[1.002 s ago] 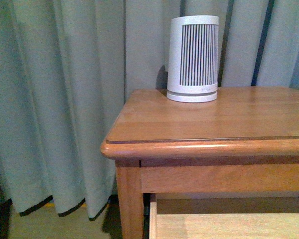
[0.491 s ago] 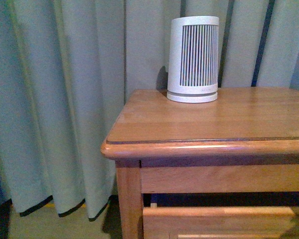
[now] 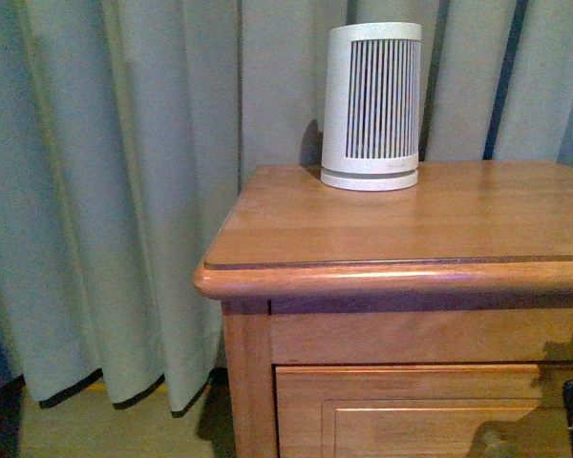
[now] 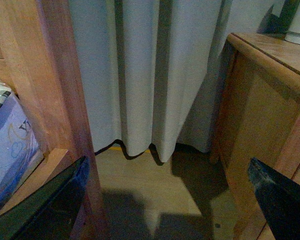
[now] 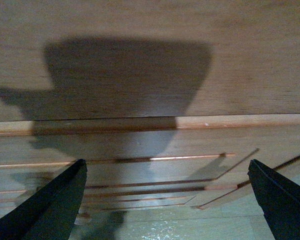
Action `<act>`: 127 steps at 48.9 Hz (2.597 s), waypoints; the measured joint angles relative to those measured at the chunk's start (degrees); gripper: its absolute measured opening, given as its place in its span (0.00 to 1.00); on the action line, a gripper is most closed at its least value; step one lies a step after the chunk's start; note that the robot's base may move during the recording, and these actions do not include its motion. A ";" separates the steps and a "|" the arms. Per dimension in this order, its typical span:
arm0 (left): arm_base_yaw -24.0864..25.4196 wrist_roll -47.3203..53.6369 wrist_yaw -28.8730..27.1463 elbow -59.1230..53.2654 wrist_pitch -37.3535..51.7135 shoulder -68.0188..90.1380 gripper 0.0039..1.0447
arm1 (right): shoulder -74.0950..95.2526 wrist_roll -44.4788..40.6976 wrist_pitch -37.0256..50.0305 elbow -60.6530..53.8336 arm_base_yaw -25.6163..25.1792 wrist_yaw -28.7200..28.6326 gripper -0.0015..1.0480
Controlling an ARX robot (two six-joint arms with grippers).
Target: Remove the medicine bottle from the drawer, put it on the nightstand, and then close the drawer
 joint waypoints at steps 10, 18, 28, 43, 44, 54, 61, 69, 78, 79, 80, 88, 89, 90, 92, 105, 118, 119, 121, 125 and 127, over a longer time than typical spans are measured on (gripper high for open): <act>0.00 0.00 0.00 0.00 0.00 0.00 0.94 | -21.42 4.76 -15.26 -7.85 1.62 2.91 0.93; 0.00 0.00 0.00 0.00 0.00 0.00 0.94 | -41.75 5.35 -30.10 -11.61 2.27 6.05 0.93; 0.00 0.00 0.00 0.00 0.00 0.00 0.94 | -77.61 0.22 -48.59 -13.00 6.08 12.72 0.93; 0.00 0.00 0.00 0.00 0.00 0.00 0.94 | -88.41 -3.76 -48.02 -18.21 3.45 10.21 0.93; 0.00 0.00 0.00 0.00 0.00 0.00 0.94 | -88.50 -3.74 -48.02 -18.18 3.43 10.16 0.93; 0.00 0.02 0.00 0.00 0.00 0.00 0.94 | -91.36 -3.43 -45.57 -19.78 -2.95 -11.82 0.68; 0.00 0.00 0.00 0.00 0.00 0.00 0.94 | -92.06 -3.37 -45.46 -20.90 -3.21 -12.94 0.49; 0.00 0.02 0.00 0.00 0.00 0.00 0.94 | -92.89 -3.37 -45.18 -21.73 -3.30 -12.96 0.22; 0.00 0.02 -0.02 0.00 0.00 0.00 0.94 | -95.36 -3.32 -44.96 -24.30 -3.34 -12.96 0.03; 0.00 0.00 0.02 0.00 0.00 0.00 0.94 | -95.36 -3.32 -44.89 -24.30 -3.34 -12.94 0.03; 0.00 0.00 0.02 0.00 0.00 0.00 0.94 | -95.38 -3.32 -44.92 -24.30 -3.34 -12.96 0.03; 0.00 0.00 0.00 0.00 0.00 0.00 0.94 | -95.58 -3.32 -44.92 -24.30 -3.37 -12.98 0.03; 0.00 0.00 0.00 0.00 0.00 0.00 0.94 | -95.58 -3.32 -44.92 -24.30 -3.37 -12.98 0.03; 0.00 0.00 0.00 0.00 0.00 0.00 0.94 | -95.58 -3.32 -44.92 -24.30 -3.37 -12.96 0.03; 0.00 0.00 0.00 0.00 0.00 0.00 0.94 | -95.58 -3.32 -44.92 -24.30 -3.37 -12.96 0.03; 0.00 0.00 0.00 0.00 0.00 0.00 0.94 | -95.60 -3.32 -44.92 -24.30 -3.39 -12.98 0.27; 0.00 0.02 0.00 0.00 0.00 0.00 0.94 | -95.60 -3.32 -44.92 -24.30 -3.39 -12.98 0.72; 0.00 0.00 0.00 0.00 0.00 0.00 0.94 | -95.60 -3.32 -44.92 -24.30 -3.39 -12.96 0.75; 0.00 0.02 0.00 0.00 0.00 0.00 0.94 | -95.60 -3.32 -44.92 -24.30 -3.39 -12.96 0.82; 0.00 0.00 0.00 0.00 0.00 0.00 0.94 | -95.60 -3.32 -44.92 -24.30 -3.39 -12.98 0.93; 0.00 0.00 0.00 0.00 0.00 0.00 0.94 | -95.60 -3.21 -44.92 -24.30 -3.39 -12.98 0.95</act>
